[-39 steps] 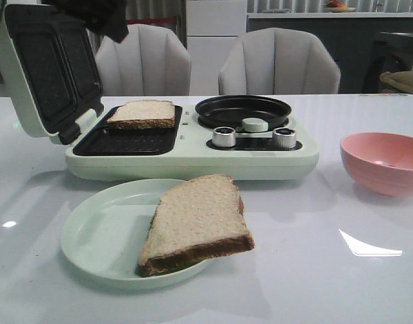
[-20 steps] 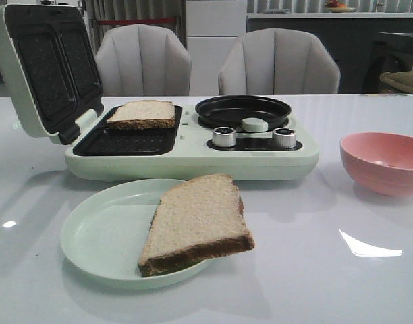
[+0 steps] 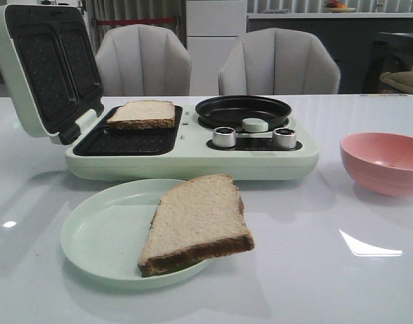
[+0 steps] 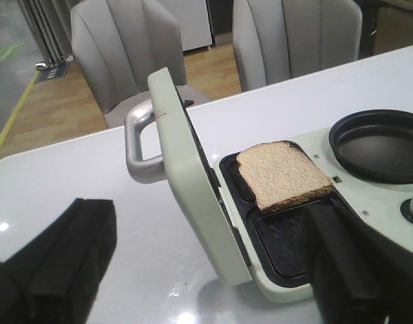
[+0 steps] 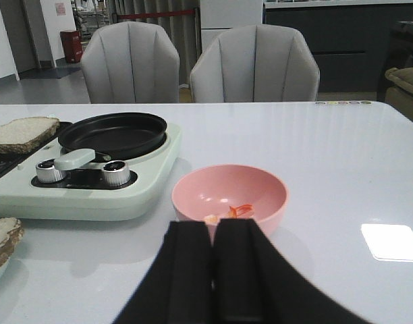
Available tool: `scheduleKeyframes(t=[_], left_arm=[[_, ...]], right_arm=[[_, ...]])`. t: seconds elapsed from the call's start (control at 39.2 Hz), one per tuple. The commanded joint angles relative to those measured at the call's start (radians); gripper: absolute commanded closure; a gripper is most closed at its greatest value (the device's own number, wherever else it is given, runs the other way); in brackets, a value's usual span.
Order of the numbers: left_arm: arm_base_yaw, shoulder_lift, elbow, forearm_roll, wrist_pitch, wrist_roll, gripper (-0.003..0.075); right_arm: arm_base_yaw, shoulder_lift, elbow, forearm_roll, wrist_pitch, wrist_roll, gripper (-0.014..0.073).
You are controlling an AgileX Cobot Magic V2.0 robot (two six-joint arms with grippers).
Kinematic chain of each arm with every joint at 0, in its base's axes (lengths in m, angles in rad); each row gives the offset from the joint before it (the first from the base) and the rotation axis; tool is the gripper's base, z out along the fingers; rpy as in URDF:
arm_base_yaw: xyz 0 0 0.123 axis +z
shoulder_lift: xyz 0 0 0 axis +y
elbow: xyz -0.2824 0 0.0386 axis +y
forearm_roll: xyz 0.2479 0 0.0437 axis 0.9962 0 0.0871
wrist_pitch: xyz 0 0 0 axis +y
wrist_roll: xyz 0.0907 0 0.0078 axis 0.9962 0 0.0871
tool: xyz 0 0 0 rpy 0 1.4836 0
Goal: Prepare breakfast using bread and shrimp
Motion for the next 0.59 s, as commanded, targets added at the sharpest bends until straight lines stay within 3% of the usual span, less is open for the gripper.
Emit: scheduleKeyframes(t=[0.0,0.2,0.38,0.56], left_arm=[[0.02,-0.083,0.015,-0.058,-0.089,0.009,0.0135],[0.058,-0.278,0.152,-0.06,-0.122,0.107,0.0136],[0.062,-0.463,0.285,-0.06,-0.131,0.111,0.0136],[0.062,-0.588,0.335,-0.06,-0.037,0.111,0.0136]], right_arm=[[-0.004,-0.022,-0.016,0.0,-0.074,-0.01,0.0459],[-0.004,-0.022,-0.016,0.0,-0.074,-0.01,0.0459],[-0.004,-0.022,-0.016,0.0,-0.074,-0.01,0.0459],[-0.004,-0.022,-0.016,0.0,-0.074,-0.01,0.0459]])
